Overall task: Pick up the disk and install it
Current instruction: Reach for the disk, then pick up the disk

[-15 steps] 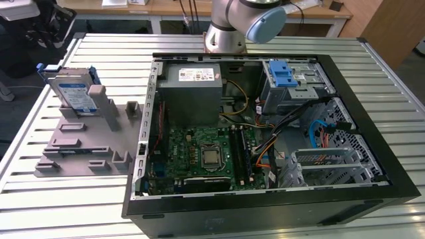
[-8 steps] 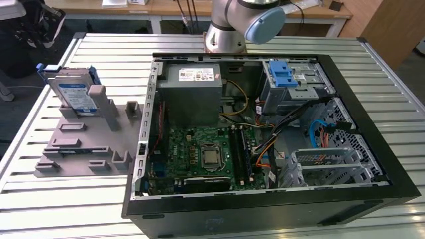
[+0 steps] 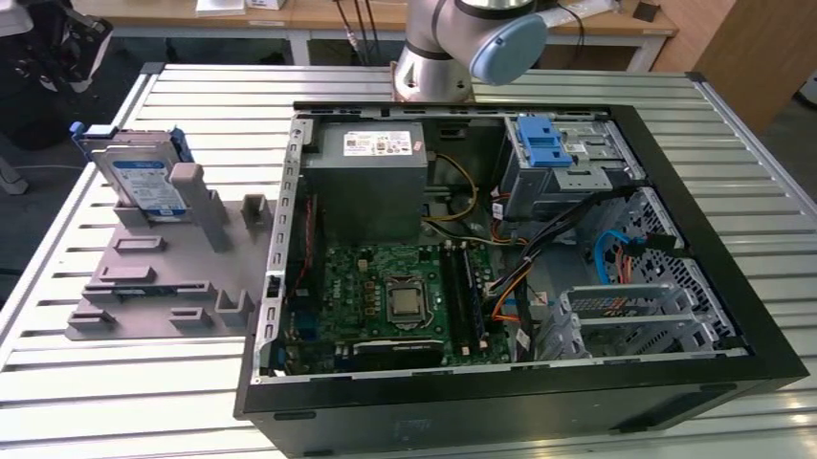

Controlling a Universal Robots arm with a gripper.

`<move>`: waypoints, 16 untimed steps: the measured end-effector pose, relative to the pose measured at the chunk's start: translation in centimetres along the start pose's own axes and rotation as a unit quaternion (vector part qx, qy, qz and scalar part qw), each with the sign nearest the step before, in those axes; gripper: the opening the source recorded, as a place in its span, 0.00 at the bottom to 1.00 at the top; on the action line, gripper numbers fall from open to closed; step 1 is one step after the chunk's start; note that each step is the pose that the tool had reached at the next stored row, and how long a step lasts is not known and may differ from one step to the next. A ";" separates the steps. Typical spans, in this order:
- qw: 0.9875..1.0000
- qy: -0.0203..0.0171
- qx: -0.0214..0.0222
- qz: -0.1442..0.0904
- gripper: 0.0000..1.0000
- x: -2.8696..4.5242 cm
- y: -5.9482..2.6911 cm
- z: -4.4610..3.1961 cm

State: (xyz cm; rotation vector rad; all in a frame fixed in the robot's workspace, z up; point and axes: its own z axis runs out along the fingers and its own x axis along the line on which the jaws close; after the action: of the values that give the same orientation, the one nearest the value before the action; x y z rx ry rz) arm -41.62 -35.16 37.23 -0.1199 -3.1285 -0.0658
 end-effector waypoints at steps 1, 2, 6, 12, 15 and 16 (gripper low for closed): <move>1.000 0.000 0.000 0.000 0.11 0.12 -0.01 0.01; 1.000 0.000 0.000 0.000 0.11 0.26 -0.02 0.01; 1.000 0.000 0.000 0.000 0.11 0.65 -0.04 0.02; 1.000 0.000 0.000 -0.005 0.11 0.83 -0.05 0.03; 1.000 0.001 0.000 -0.024 0.11 0.85 -0.06 0.03; 0.999 0.001 0.000 -0.033 0.11 0.85 -0.05 0.04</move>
State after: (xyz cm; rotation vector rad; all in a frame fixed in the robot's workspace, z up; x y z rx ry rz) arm -42.47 -35.15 37.19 -0.0172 -3.1294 -0.0652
